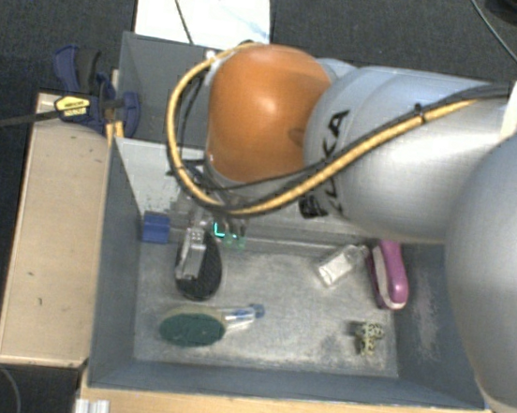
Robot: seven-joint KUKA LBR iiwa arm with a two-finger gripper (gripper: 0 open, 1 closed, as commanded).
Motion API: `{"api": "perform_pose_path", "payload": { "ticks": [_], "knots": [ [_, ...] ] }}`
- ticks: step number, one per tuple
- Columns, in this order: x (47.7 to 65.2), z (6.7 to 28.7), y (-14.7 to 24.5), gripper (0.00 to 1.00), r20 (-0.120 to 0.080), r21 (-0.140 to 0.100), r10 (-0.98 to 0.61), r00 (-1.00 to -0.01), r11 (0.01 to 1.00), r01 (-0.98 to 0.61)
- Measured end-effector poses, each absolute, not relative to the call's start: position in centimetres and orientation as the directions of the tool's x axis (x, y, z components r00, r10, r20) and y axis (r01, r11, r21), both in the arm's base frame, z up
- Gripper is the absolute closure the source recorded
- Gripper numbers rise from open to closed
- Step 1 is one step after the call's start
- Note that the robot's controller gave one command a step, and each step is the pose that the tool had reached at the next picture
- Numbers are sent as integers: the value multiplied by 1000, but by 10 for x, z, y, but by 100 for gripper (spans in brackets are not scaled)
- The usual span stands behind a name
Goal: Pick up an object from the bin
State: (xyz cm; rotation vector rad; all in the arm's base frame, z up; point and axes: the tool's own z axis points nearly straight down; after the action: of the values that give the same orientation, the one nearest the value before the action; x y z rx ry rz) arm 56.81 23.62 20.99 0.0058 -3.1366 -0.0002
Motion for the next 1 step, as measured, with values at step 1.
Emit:
{"api": "perform_pose_path", "payload": {
  "ticks": [1],
  "knots": [
    [525, 135, 157, 0, 8, -4, -105, -994, 994, -105]
  ]
}}
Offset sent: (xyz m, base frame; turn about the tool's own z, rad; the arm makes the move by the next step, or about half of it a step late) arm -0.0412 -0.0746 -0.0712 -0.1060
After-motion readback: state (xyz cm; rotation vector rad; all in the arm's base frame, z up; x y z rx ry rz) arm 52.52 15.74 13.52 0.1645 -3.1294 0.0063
